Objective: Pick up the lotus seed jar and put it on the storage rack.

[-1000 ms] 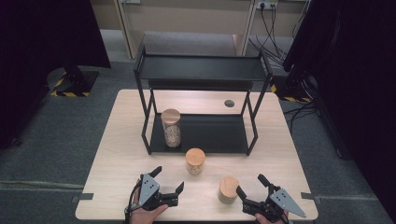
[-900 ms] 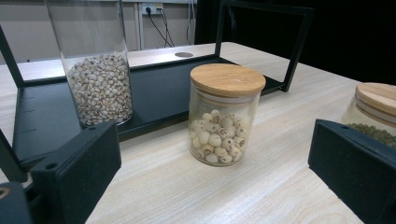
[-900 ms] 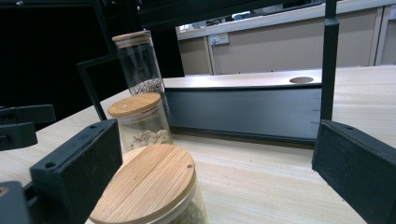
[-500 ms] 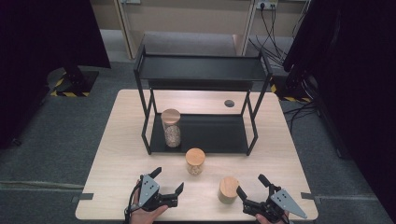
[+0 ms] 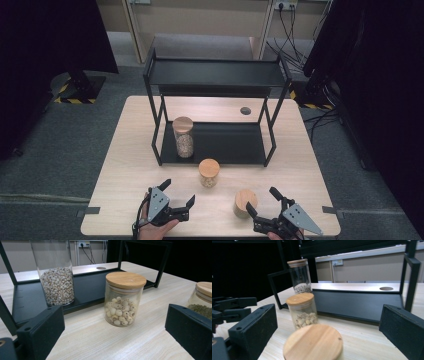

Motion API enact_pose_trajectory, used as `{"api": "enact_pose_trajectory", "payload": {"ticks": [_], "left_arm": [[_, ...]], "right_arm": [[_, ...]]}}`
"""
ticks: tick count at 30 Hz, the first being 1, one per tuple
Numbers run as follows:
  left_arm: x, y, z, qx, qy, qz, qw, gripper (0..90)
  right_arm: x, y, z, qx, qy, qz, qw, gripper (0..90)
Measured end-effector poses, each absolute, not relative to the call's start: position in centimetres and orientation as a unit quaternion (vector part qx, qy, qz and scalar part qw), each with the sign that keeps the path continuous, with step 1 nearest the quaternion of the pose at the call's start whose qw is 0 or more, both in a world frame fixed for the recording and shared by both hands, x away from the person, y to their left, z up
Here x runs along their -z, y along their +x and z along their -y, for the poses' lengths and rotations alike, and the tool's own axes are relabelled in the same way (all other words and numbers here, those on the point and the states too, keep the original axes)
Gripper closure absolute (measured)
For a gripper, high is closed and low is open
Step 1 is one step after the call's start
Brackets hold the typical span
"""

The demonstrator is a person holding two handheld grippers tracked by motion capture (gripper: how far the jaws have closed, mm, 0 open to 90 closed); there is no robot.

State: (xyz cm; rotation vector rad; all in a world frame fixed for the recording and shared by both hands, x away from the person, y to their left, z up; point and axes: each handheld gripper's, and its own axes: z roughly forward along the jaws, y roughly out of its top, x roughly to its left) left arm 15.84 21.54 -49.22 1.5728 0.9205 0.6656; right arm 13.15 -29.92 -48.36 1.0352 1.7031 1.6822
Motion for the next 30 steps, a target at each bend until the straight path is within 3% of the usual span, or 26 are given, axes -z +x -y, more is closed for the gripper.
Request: {"api": "enact_pose_trajectory", "payload": {"ticks": [30], "left_arm": [[49.4,16.0,-21.7,-0.293,0.666,-0.394,0.561,1.9]], "right_arm": [[44.2,15.0,23.2,-0.622,0.354,-0.651,0.253,2.7]]}}
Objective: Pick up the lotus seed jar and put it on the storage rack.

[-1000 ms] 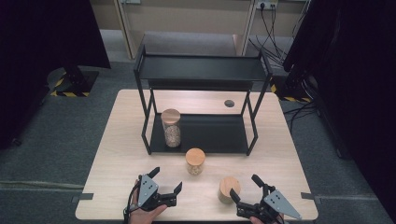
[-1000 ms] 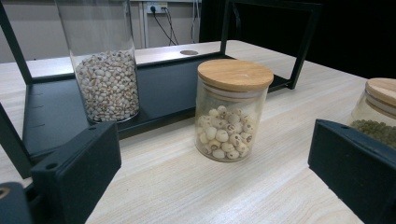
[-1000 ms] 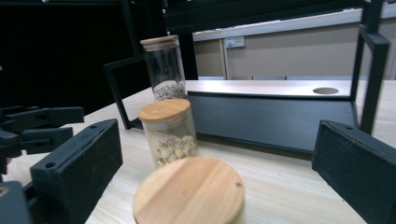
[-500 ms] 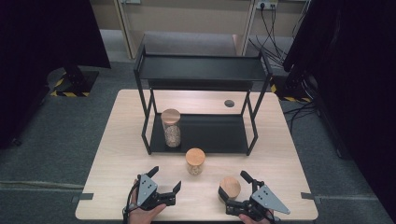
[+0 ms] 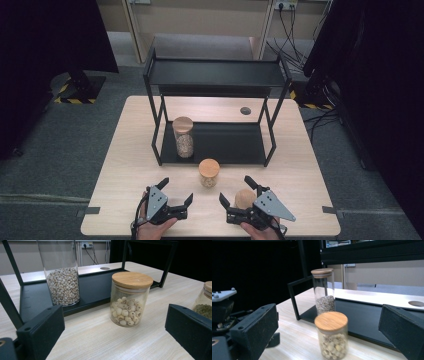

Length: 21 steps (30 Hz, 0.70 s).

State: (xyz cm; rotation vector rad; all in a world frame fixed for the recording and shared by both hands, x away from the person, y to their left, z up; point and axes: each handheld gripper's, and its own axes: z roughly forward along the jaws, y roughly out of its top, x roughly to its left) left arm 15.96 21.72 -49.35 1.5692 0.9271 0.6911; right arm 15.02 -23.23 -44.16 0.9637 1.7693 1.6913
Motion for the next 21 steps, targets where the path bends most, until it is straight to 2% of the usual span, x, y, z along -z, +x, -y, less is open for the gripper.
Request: {"api": "enact_pose_trajectory", "payload": {"ticks": [8,21], "left_arm": [[49.3,16.0,-21.8,-0.296,0.664,-0.395,0.561,1.9],[49.4,16.1,-21.9,-0.298,0.664,-0.395,0.56,1.9]], "right_arm": [[43.3,15.5,20.6,-0.626,0.346,-0.655,0.245,2.8],[43.1,17.0,17.2,-0.594,0.373,-0.662,0.265,4.0]]}}
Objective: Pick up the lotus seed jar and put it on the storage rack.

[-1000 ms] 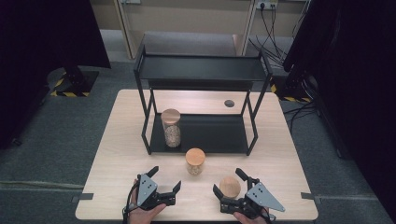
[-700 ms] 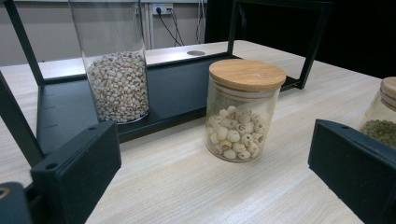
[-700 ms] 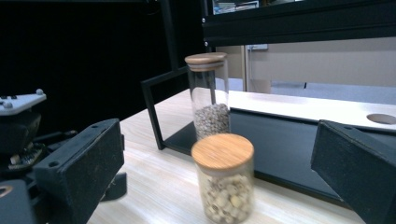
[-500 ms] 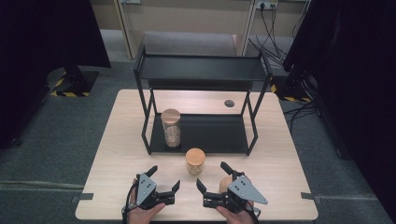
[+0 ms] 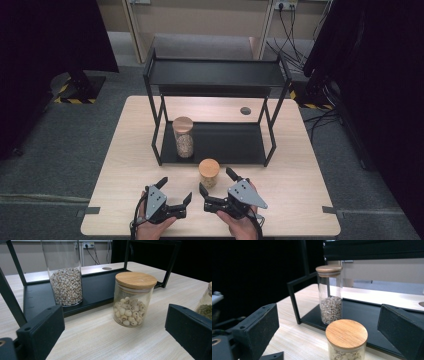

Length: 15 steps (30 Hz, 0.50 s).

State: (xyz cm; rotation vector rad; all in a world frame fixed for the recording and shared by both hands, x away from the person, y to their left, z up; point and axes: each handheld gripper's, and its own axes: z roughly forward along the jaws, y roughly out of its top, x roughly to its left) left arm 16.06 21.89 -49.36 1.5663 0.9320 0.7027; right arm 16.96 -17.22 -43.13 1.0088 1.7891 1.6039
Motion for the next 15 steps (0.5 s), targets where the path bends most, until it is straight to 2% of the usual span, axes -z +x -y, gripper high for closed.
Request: {"api": "enact_pose_trajectory", "payload": {"ticks": [15], "left_arm": [[49.3,16.0,-22.1,-0.299,0.661,-0.395,0.563,1.9]], "right_arm": [[43.3,18.8,13.2,-0.534,0.421,-0.67,0.298,4.4]]}}
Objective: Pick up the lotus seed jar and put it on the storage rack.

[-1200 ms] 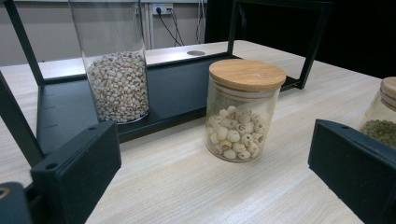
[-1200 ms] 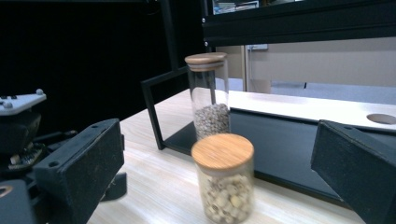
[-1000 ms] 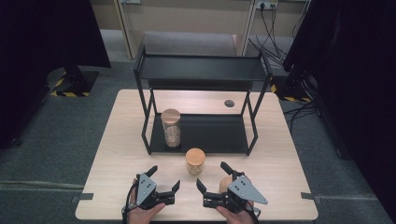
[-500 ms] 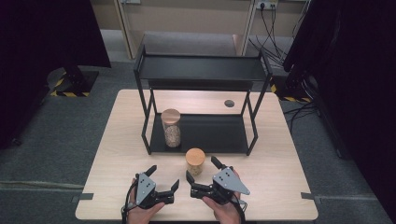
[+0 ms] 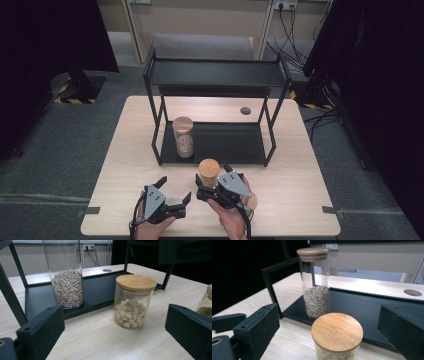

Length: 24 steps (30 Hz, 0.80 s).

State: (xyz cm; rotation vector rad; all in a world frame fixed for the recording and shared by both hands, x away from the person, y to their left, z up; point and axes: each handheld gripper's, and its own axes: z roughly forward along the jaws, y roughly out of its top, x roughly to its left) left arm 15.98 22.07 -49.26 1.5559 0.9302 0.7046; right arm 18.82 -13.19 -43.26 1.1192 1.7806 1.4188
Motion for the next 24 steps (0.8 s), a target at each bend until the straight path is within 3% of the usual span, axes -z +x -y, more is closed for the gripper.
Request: {"api": "enact_pose_trajectory", "payload": {"ticks": [24], "left_arm": [[49.3,16.1,-22.2,-0.299,0.659,-0.399,0.563,1.9]], "right_arm": [[45.3,21.4,10.5,-0.48,0.458,-0.683,0.307,6.6]]}}
